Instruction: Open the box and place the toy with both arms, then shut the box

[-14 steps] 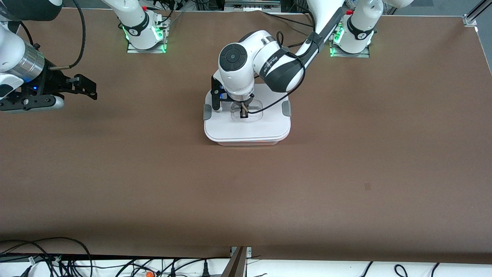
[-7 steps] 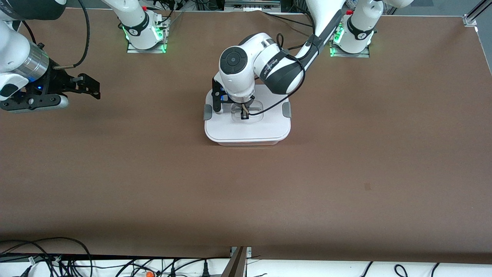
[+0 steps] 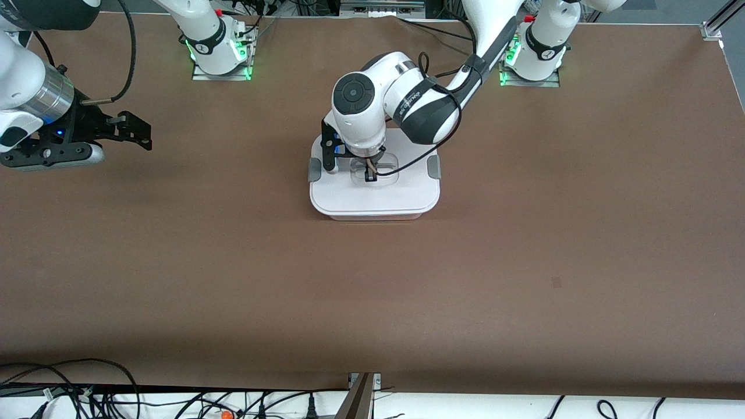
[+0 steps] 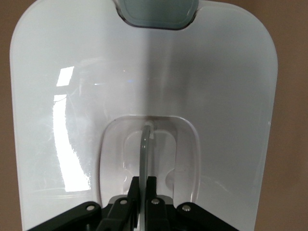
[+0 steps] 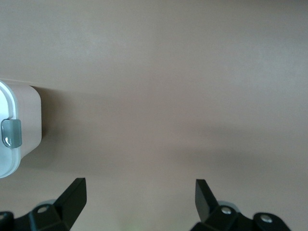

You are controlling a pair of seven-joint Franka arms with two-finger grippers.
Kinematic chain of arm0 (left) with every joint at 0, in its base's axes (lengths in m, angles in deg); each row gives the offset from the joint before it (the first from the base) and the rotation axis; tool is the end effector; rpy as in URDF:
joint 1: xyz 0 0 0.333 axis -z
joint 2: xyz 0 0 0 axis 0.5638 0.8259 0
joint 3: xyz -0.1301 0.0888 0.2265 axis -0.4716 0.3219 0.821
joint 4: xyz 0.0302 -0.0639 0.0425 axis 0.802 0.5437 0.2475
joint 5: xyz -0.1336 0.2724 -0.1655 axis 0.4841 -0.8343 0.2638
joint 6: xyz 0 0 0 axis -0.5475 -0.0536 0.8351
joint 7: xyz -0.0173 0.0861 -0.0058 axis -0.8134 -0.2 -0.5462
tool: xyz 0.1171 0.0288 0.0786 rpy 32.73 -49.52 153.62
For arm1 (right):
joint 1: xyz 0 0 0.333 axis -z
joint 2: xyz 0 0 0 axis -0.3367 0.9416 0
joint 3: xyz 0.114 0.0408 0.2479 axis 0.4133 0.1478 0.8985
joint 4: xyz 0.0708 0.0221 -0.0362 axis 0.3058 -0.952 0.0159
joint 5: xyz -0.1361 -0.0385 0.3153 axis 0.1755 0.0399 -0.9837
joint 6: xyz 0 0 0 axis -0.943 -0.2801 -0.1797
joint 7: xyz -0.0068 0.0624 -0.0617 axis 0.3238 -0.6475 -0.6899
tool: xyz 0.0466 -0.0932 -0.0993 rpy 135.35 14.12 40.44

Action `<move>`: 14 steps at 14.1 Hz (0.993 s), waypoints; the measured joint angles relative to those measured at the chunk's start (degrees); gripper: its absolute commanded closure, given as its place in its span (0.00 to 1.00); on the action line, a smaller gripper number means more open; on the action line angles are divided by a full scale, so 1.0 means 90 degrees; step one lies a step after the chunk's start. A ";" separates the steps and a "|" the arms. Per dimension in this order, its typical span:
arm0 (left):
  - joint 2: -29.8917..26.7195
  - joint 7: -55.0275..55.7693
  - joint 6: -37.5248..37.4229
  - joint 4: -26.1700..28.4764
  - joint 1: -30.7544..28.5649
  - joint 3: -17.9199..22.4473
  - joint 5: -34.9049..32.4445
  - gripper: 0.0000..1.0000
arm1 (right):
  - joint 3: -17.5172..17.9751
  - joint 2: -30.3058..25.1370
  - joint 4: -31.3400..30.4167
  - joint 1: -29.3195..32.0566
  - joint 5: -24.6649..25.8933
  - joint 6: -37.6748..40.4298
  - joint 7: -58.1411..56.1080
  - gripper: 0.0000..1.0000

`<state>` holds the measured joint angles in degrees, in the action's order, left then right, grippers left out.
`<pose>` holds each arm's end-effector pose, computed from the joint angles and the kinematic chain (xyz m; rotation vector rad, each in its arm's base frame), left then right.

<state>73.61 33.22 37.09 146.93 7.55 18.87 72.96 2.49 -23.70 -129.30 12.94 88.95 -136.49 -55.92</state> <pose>0.4425 -0.4762 0.2962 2.2966 -2.0880 -0.1807 0.5104 0.0630 0.5074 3.1242 0.1956 -0.0974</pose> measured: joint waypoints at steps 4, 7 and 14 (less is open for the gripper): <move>0.0004 0.0006 0.0021 0.0002 -0.0008 0.0011 -0.0001 0.00 | 0.0000 0.0005 0.0000 0.0000 0.0000 -0.0010 0.0000 0.00; 0.0001 0.0040 0.0079 -0.0020 -0.0066 0.0023 0.0005 0.00 | 0.0000 0.0006 0.0000 0.0000 0.0000 -0.0011 0.0000 0.00; -0.0402 0.0556 -0.0688 -0.0506 -0.0689 0.0105 0.0351 0.00 | 0.0000 0.0012 -0.0001 0.0001 0.0000 -0.0011 0.0000 0.00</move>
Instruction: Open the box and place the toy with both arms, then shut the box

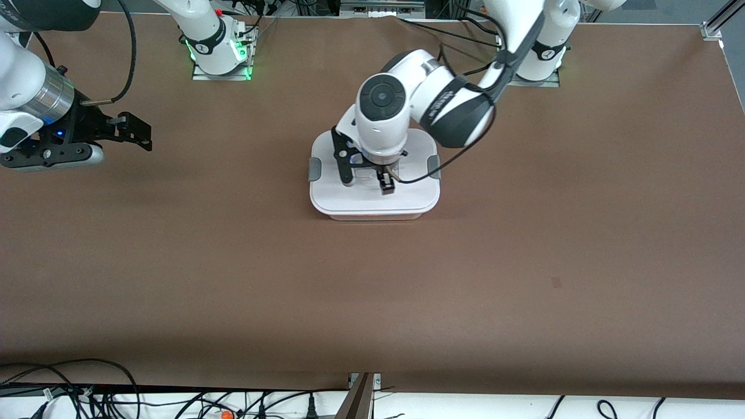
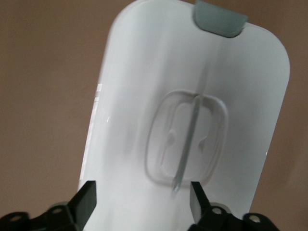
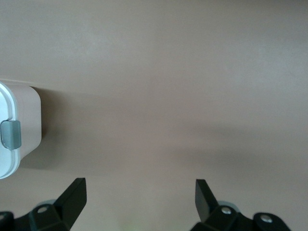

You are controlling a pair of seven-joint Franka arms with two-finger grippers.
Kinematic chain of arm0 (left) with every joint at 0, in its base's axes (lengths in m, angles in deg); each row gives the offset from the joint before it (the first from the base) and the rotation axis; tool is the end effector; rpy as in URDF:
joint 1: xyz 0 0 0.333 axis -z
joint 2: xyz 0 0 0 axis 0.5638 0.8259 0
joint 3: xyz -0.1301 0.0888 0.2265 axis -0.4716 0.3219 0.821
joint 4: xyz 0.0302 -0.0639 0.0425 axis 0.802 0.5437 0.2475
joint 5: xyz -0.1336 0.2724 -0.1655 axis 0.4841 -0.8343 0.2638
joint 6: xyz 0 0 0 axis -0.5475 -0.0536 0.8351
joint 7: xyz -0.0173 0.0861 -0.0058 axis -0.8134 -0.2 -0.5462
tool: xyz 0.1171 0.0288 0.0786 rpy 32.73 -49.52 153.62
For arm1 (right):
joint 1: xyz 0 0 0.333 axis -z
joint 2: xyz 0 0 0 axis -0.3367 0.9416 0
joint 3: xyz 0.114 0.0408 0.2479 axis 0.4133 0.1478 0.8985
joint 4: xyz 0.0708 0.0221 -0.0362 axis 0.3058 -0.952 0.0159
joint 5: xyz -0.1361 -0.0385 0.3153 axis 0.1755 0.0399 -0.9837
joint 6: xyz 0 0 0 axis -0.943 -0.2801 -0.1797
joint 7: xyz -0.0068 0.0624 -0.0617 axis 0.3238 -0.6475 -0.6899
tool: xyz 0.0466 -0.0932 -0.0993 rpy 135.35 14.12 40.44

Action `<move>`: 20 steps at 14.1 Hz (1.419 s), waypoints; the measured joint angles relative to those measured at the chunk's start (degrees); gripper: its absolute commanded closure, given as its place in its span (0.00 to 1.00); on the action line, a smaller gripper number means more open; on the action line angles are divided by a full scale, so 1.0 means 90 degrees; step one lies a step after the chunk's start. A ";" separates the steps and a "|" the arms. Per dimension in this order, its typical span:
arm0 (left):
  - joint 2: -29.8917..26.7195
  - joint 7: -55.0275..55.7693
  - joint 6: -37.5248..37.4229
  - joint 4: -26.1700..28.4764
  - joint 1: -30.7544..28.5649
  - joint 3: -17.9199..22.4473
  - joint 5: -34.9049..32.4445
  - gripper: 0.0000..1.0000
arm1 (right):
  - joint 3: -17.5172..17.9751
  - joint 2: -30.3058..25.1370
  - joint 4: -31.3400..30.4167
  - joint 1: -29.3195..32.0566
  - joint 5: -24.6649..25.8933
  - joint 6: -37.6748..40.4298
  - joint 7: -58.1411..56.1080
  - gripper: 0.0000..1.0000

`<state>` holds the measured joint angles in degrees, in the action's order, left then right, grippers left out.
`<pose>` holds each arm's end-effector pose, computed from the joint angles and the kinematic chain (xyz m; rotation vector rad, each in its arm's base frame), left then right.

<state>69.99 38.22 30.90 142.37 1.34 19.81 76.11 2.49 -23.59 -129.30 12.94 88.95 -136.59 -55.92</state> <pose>0.4921 -0.4213 0.3622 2.4814 -1.7985 -0.1314 0.5110 0.0631 0.5066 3.1242 0.1956 -0.0977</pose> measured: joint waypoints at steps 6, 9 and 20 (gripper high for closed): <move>-0.0261 0.0202 -0.0816 -0.0858 -0.1633 0.0099 0.0001 0.00 | 0.0001 0.0007 -0.0002 0.0001 0.0000 0.0000 0.0000 0.00; -0.0263 0.0203 -0.0732 -0.1014 -0.2443 0.0213 0.0002 0.00 | 0.0001 0.0007 -0.0002 0.0001 0.0000 0.0000 0.0000 0.00; -0.2587 0.1599 -0.0856 0.0756 -0.3948 0.0832 -0.0509 0.00 | 0.0001 0.0012 -0.0008 0.0002 0.0000 0.0001 0.0000 0.00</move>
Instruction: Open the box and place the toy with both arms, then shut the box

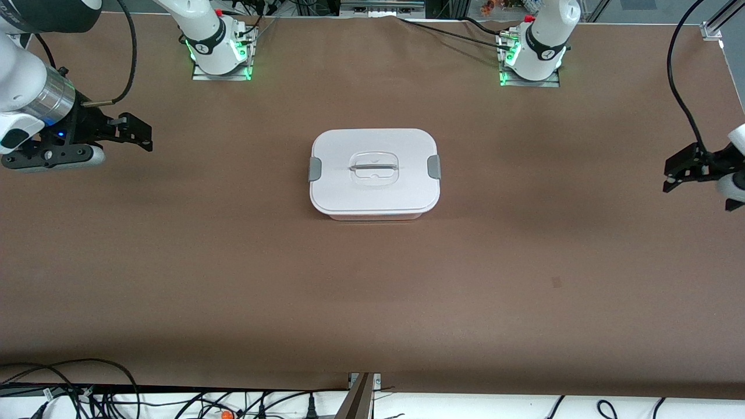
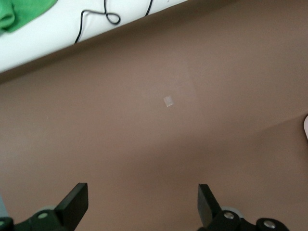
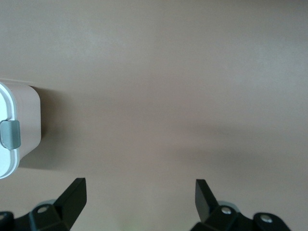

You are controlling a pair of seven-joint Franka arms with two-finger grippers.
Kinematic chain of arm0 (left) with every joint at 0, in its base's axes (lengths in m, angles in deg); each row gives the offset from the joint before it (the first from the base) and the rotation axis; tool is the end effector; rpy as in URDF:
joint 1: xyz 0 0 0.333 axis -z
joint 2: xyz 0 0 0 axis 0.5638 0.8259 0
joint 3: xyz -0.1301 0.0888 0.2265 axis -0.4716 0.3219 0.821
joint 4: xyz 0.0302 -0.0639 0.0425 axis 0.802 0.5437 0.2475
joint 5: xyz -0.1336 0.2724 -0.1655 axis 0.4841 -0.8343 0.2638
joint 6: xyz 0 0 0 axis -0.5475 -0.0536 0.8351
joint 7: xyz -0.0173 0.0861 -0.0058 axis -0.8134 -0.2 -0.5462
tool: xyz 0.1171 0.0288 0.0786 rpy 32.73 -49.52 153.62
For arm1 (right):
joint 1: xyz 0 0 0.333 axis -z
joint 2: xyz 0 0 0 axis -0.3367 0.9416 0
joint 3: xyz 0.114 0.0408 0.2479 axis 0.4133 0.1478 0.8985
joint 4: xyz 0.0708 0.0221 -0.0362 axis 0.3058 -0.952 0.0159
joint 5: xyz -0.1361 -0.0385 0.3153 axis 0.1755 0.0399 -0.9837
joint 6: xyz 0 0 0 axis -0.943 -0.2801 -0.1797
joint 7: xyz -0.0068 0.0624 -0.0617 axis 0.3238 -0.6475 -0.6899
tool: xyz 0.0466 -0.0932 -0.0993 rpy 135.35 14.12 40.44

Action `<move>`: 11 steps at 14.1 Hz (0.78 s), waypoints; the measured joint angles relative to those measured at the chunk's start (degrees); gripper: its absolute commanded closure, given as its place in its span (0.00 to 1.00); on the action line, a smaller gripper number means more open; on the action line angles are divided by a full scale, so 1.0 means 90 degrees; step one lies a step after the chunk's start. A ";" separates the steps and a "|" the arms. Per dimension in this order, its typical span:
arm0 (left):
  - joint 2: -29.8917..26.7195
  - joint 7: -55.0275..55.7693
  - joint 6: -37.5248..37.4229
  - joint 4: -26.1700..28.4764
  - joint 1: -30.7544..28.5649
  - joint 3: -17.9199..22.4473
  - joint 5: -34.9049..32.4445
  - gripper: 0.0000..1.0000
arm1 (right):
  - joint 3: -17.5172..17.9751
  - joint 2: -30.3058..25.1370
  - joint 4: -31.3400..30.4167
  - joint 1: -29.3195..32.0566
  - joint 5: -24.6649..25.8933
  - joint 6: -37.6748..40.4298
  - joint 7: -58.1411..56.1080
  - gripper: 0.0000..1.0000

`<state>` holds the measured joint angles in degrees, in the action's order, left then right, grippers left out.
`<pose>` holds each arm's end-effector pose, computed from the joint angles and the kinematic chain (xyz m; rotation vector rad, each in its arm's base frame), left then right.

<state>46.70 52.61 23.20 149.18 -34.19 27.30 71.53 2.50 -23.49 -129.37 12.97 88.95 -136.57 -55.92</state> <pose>0.5666 0.0213 0.5472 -3.0374 0.4175 -0.0922 0.5111 0.0630 0.5051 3.1239 0.1951 -0.1029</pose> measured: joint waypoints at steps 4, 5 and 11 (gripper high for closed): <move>-0.0530 0.1504 -0.0324 0.0790 0.0013 -0.0117 0.0280 0.00 | 0.0000 0.0000 0.0000 0.0000 0.0000 0.0000 0.0000 0.00; -0.0614 0.1630 -0.0329 0.0936 0.0016 -0.0132 0.0315 0.00 | 0.0000 0.0000 0.0000 0.0000 0.0000 0.0000 0.0000 0.00; -0.0631 0.1734 -0.0328 0.1139 0.0010 -0.0128 0.0339 0.00 | -0.0002 0.0000 0.0001 0.0005 0.0000 -0.0003 0.0000 0.00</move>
